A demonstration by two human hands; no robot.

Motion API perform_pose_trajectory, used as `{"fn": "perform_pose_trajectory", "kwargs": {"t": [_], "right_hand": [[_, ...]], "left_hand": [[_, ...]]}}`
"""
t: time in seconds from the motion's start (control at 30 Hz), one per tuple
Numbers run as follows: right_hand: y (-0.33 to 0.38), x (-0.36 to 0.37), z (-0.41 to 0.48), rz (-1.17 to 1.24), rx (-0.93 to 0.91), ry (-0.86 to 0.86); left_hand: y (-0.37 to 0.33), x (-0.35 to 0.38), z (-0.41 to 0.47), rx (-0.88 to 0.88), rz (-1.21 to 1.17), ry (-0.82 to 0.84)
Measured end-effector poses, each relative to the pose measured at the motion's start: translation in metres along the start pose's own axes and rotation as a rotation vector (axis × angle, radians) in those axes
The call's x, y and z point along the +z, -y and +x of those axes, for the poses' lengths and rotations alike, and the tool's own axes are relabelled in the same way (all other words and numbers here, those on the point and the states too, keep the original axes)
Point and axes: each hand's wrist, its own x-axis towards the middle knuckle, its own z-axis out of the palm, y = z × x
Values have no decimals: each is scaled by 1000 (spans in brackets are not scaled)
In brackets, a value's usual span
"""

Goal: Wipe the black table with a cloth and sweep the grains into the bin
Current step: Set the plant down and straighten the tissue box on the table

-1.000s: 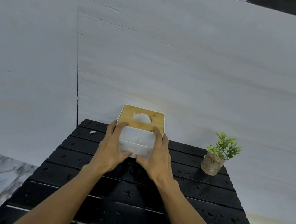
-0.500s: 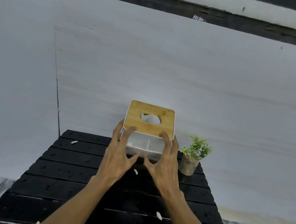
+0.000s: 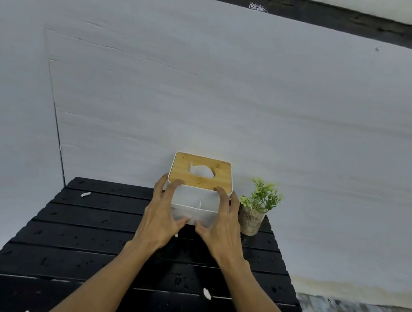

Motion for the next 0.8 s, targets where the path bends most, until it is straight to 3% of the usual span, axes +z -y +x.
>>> {"fn": "perform_pose_trajectory", "kwargs": {"t": [0.8], "right_hand": [[-11, 5, 1, -73, 43, 98]], "left_hand": [[6, 7, -3, -76, -10, 58]]}}
